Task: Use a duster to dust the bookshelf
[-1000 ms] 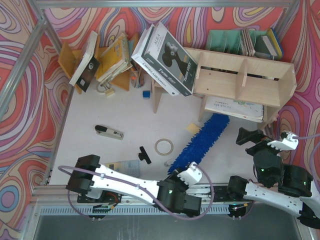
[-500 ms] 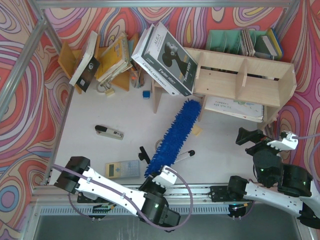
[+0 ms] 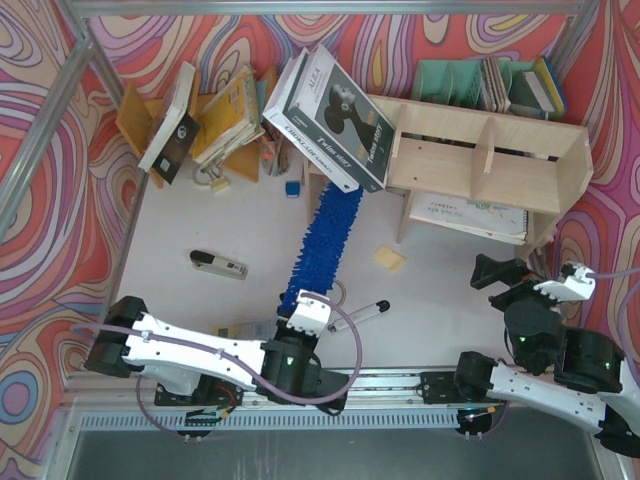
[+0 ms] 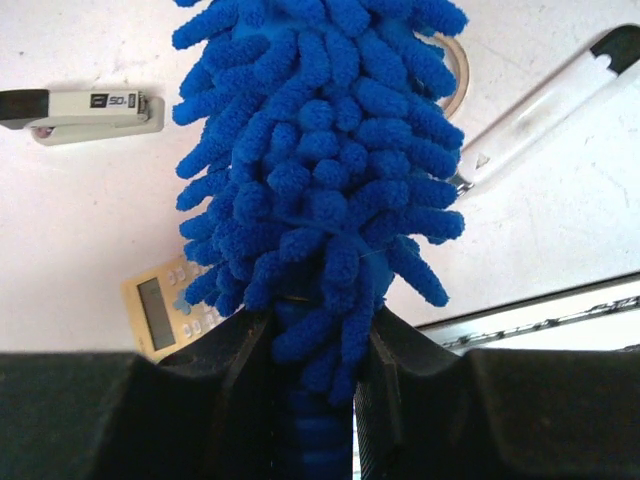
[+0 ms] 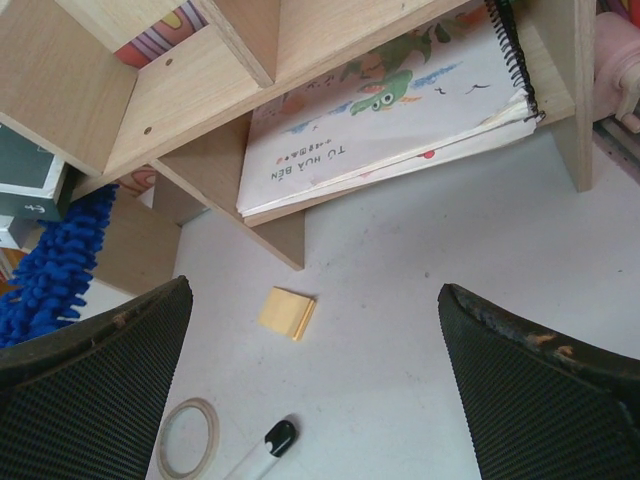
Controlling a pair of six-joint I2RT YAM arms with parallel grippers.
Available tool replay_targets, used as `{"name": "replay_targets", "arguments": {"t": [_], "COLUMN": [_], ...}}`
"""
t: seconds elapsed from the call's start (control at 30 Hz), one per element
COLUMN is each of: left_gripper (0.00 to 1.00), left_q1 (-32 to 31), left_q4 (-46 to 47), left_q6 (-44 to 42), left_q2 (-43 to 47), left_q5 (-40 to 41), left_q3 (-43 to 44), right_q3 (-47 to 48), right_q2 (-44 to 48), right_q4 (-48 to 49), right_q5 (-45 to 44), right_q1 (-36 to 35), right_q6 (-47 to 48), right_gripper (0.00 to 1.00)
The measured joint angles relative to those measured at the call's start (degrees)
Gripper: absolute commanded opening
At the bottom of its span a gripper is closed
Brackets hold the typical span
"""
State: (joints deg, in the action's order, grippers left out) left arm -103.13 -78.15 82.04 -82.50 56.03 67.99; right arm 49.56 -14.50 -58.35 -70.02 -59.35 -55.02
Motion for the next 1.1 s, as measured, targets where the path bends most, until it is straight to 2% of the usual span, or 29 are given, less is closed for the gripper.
{"name": "replay_targets", "arguments": {"t": [0.23, 0.53, 0.77, 0.9, 1.1], "left_gripper": [0.0, 0.0, 0.0, 0.0, 0.0], "left_q1": [6.27, 12.52, 15.61, 15.85, 14.99], "left_q4": [9.57, 14.58, 19.39, 23.85, 31.67], "left_q6": [-8.98, -16.28, -24.44, -28.89, -35.01], "left_q2": [3.72, 9.25, 12.26, 10.75, 1.9], "left_q5": [0.0, 1.01, 0.39, -0.81, -2.51], "left_q3": [-3.34, -5.25, -6.01, -5.95, -1.75], "right_q3": [-1.31, -6.25, -11.74, -12.24, -13.4], "right_q2": [-0.7, -2.01, -1.92, -1.9, -0.83], "right_q4": [0.28, 4.15, 11.06, 13.05, 16.52], "right_q5": [0.61, 1.62, 3.69, 4.09, 4.07], "right_q1": [0.0, 0.0, 0.0, 0.0, 0.0], "right_q6": [-1.62, -0.85, 3.65, 4.87, 7.26], "right_gripper": [0.99, 0.99, 0.99, 0.99, 0.99]}}
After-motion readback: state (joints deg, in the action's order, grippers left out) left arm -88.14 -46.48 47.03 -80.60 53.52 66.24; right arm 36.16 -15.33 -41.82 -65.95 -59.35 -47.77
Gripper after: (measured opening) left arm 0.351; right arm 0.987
